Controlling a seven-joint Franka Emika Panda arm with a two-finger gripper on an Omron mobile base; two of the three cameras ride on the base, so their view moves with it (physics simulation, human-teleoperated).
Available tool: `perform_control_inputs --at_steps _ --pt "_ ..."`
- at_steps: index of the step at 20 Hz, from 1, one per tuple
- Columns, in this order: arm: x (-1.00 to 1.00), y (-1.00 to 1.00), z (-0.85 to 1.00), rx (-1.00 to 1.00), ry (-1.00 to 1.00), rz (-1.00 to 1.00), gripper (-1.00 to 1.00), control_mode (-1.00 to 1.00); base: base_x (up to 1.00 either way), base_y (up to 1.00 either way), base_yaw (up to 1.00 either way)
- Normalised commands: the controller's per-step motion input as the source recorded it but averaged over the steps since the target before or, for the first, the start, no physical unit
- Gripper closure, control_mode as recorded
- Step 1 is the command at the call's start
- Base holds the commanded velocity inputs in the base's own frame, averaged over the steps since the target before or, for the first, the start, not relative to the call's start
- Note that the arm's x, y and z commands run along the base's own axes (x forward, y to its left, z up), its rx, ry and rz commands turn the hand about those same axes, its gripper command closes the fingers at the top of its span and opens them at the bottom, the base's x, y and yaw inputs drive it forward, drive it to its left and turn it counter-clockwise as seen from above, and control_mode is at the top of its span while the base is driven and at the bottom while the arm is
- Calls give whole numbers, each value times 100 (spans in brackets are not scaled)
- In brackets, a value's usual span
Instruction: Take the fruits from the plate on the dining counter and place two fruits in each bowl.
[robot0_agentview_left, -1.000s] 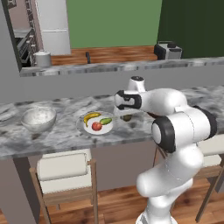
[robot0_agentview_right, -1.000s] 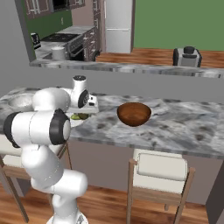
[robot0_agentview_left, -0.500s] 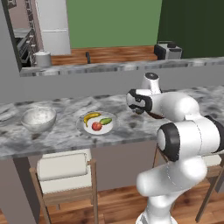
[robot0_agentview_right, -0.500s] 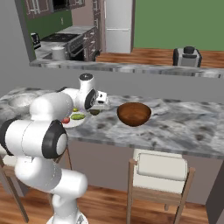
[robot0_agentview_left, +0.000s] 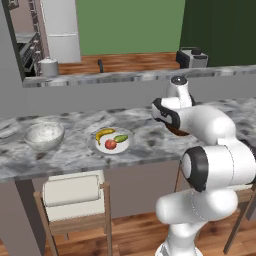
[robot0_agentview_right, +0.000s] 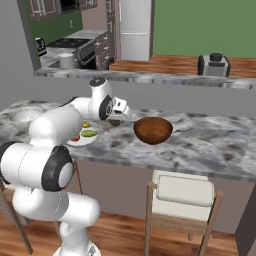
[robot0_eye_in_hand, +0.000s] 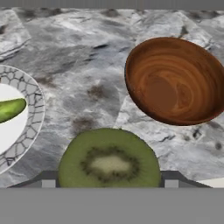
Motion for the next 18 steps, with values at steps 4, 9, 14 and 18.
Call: perform_control_inputs --at_steps 4,9,14,18 --pt "0 -75 19 3 4 -11 100 -100 0 0 0" --pt "0 -83 0 7 6 -9 100 -100 0 0 0" --pt "9 -56 0 7 7 -1 100 -100 0 0 0" --pt "37 -11 -1 0 6 3 100 -100 0 0 0"
